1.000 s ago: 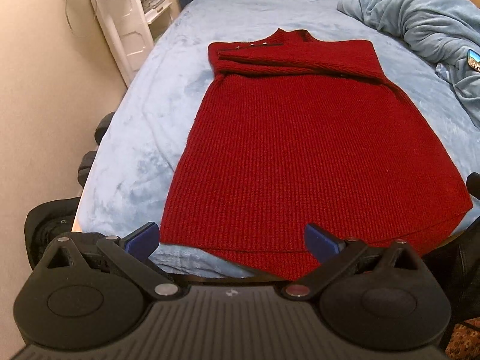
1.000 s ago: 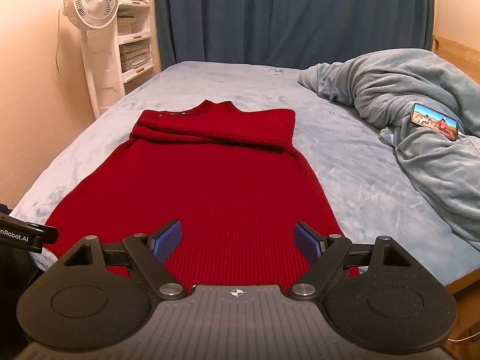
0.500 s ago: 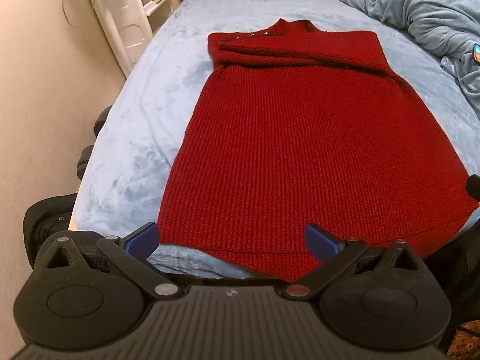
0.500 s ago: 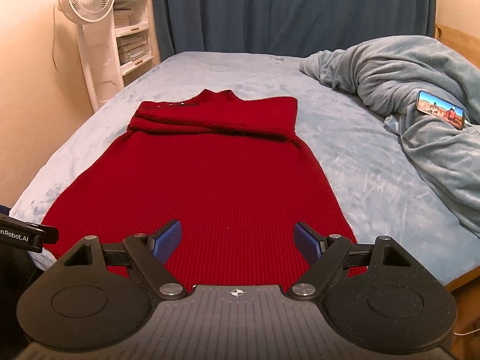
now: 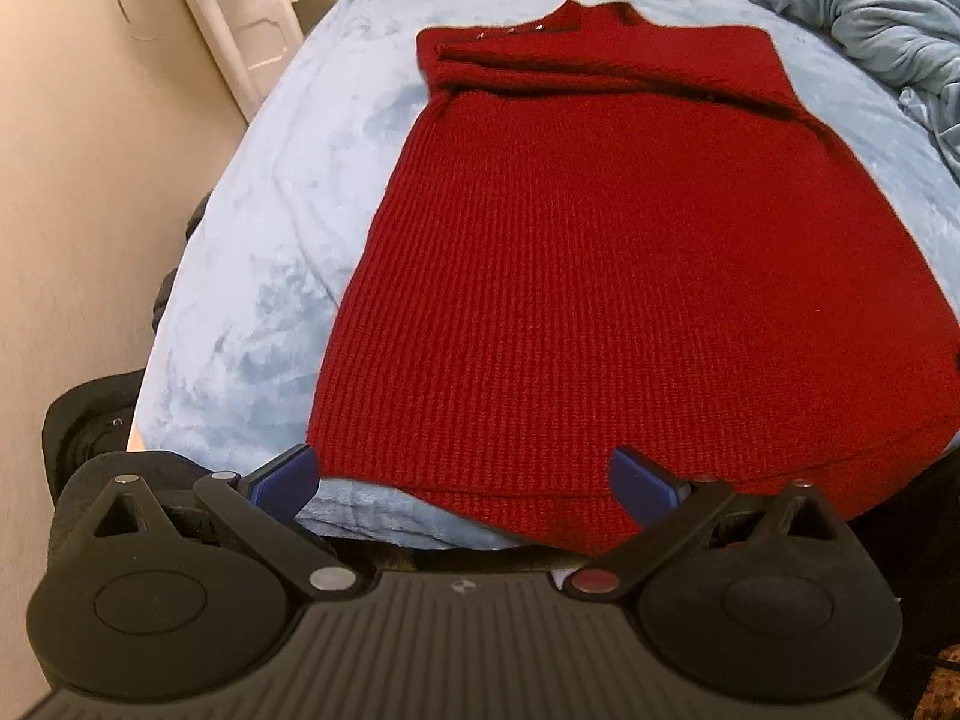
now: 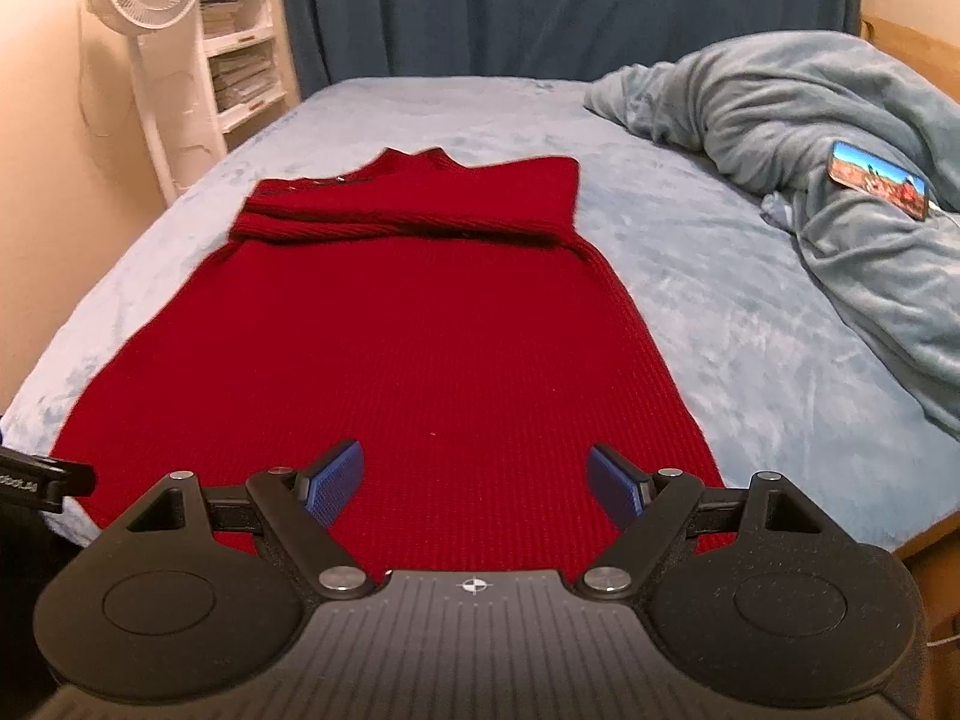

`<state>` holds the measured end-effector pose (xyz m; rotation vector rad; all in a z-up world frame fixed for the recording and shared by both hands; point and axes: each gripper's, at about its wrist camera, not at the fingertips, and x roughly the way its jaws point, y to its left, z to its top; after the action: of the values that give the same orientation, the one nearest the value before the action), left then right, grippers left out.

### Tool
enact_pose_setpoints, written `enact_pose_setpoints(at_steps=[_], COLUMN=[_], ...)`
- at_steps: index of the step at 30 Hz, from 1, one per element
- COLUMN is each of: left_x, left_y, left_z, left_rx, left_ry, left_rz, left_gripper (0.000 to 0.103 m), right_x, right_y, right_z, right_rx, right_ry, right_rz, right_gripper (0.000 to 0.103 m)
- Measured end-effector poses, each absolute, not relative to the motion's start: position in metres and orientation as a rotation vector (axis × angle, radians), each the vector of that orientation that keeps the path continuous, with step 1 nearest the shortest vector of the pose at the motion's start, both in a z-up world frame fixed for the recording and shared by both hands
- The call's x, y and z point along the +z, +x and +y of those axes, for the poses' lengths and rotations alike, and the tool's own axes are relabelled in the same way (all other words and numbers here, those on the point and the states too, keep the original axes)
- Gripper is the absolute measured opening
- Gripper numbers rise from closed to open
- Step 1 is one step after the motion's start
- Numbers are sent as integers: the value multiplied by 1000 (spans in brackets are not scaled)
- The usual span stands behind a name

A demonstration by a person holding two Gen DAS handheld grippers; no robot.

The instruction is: Fold small clothes

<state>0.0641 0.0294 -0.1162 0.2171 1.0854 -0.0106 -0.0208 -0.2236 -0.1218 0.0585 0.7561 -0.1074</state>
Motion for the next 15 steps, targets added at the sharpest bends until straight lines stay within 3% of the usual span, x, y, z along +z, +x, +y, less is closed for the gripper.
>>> enact_pose_setpoints(at_steps=[15], left_x=[-159], left_y=[173], left_z=[87], left_rx=[-78], left_ry=[294], left_rz=[1051], left_gripper=[103], right_x=[-168], right_y=[81], right_z=[-340], right_rx=[-197], right_ry=[41], right_rz=[897], right_gripper=[86])
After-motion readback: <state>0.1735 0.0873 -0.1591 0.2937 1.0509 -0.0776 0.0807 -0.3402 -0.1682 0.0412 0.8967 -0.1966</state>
